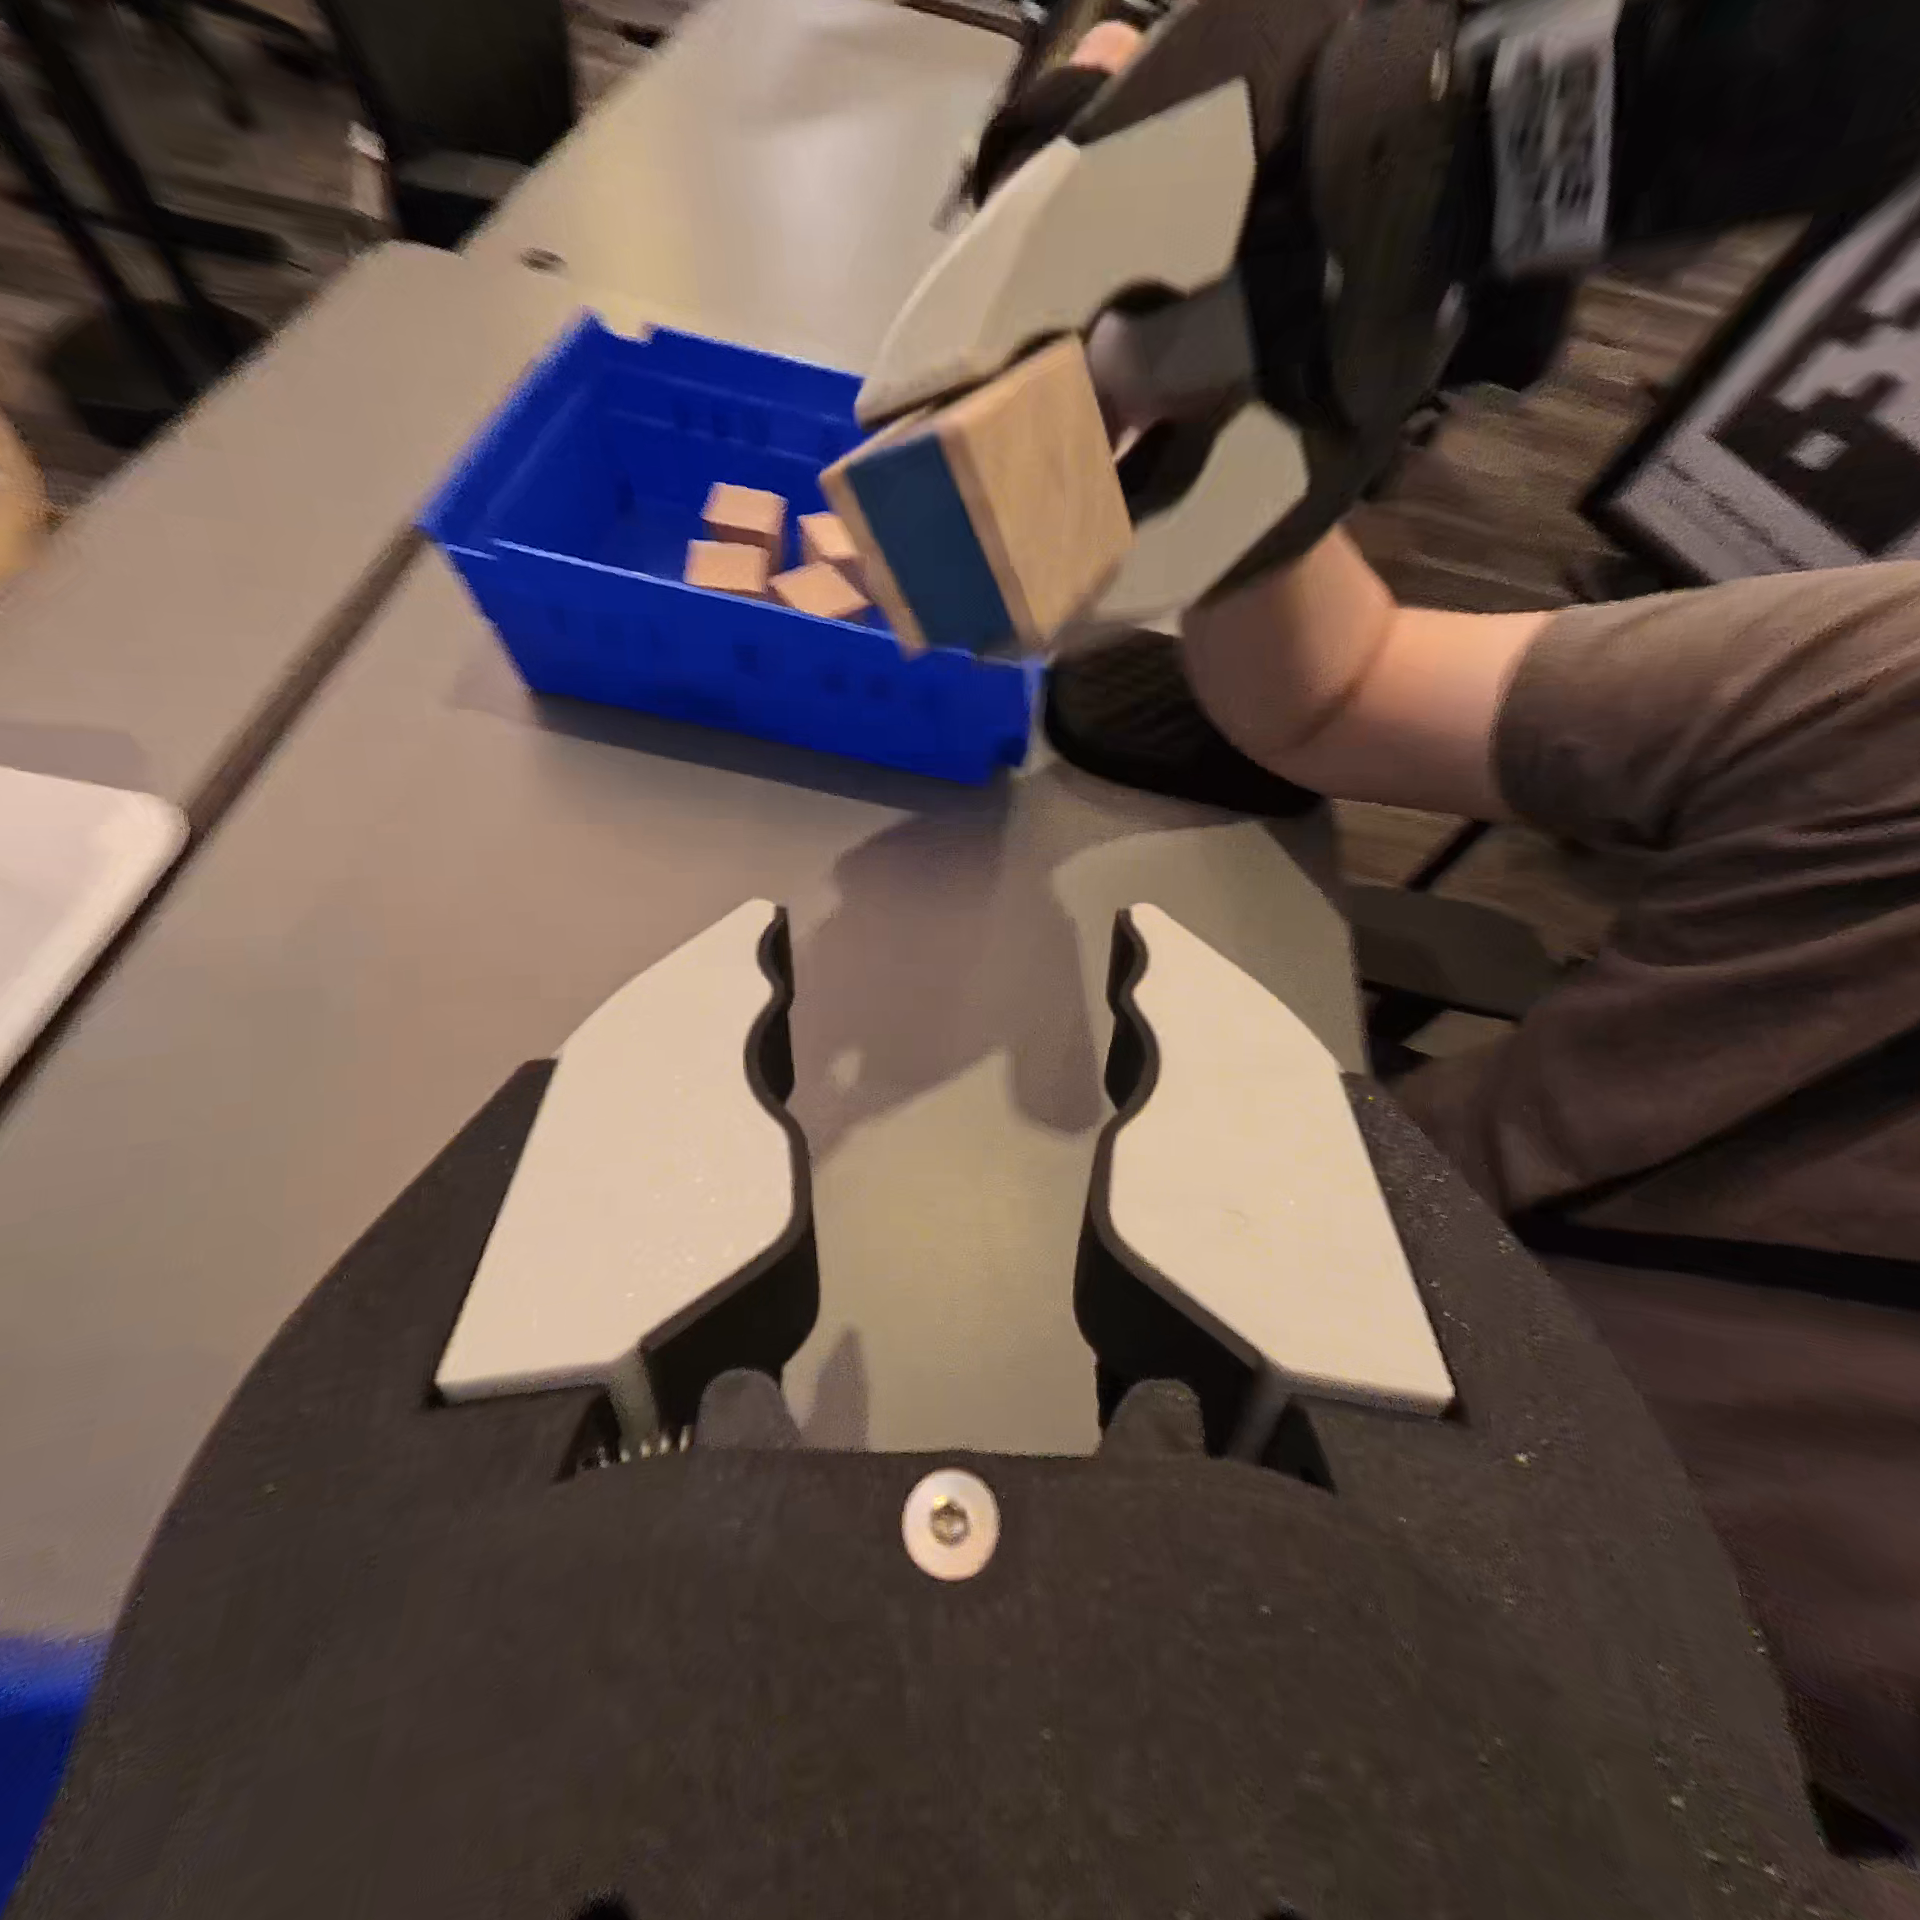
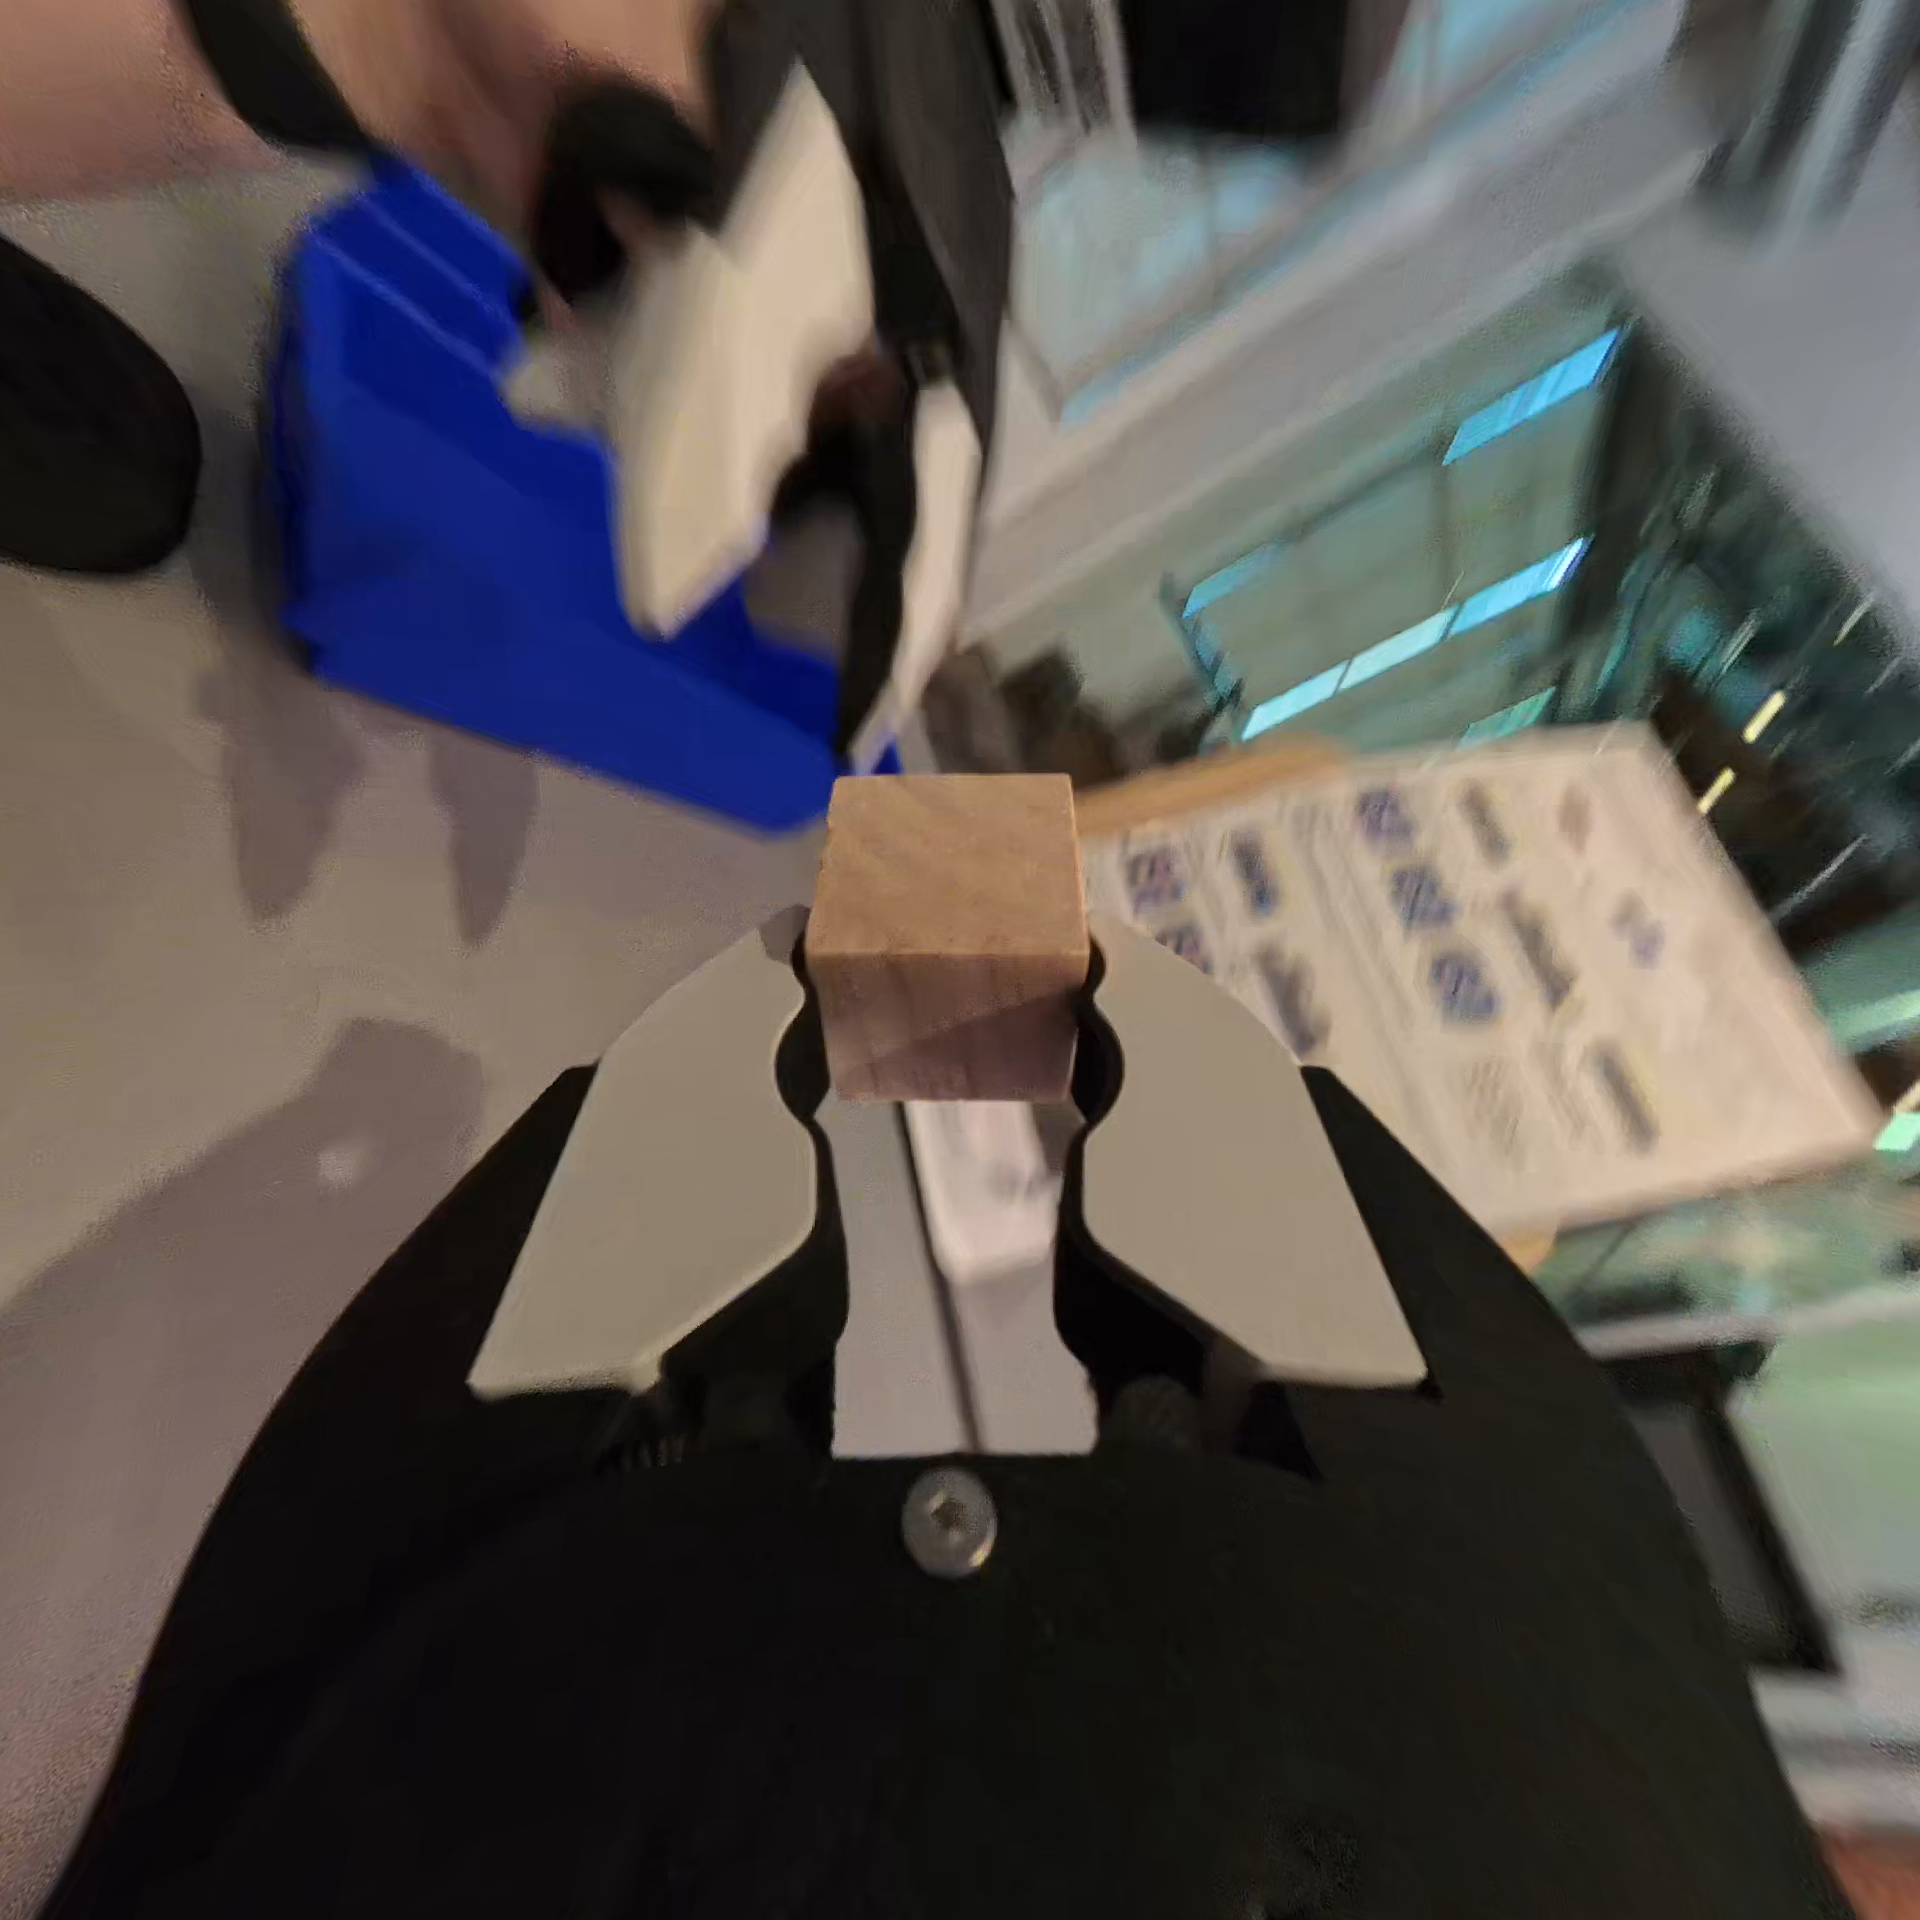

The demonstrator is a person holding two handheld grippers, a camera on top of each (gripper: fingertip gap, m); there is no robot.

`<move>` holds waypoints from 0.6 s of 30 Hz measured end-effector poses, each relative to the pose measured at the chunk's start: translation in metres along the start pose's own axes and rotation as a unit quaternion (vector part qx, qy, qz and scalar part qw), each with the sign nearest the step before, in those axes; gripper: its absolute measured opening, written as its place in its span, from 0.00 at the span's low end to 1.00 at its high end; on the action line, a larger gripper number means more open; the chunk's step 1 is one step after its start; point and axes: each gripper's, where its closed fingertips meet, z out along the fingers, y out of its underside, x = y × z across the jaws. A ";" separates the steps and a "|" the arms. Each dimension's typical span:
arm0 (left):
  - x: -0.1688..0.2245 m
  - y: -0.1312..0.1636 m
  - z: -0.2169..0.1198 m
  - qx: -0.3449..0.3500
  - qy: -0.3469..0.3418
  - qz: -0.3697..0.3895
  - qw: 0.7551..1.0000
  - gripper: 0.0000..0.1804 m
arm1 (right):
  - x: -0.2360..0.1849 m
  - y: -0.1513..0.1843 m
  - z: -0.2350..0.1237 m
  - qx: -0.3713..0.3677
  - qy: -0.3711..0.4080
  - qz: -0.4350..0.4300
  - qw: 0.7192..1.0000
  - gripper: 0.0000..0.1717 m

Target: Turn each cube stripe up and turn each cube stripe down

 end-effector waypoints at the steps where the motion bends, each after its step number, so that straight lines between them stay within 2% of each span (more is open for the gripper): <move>1: -0.008 -0.004 -0.008 0.012 -0.029 0.004 0.999 0.32 | 0.009 0.027 -0.013 -0.063 -0.033 0.055 0.996 0.26; 2: -0.013 -0.007 -0.017 0.023 -0.049 0.007 0.998 0.32 | 0.012 0.056 -0.029 -0.119 -0.068 0.116 0.984 0.26; 4: -0.018 -0.012 -0.033 0.048 -0.068 0.008 0.997 0.33 | 0.006 0.120 -0.062 -0.220 -0.127 0.228 0.940 0.26; 6: -0.024 -0.018 -0.049 0.079 -0.083 0.001 0.993 0.32 | -0.014 0.187 -0.092 -0.340 -0.163 0.292 0.879 0.26; 8: -0.034 -0.026 -0.067 0.118 -0.102 -0.022 0.988 0.29 | -0.040 0.236 -0.111 -0.428 -0.205 0.324 0.818 0.27; 10: -0.038 -0.033 -0.084 0.160 -0.103 -0.028 0.981 0.30 | -0.061 0.258 -0.108 -0.450 -0.251 0.362 0.777 0.27; 13: -0.041 -0.034 -0.104 0.193 -0.103 -0.033 0.975 0.30 | -0.088 0.272 -0.093 -0.453 -0.313 0.373 0.747 0.27; 18: -0.061 -0.019 -0.133 0.178 -0.172 -0.032 0.968 0.30 | -0.114 0.295 -0.082 -0.510 -0.346 0.327 0.716 0.28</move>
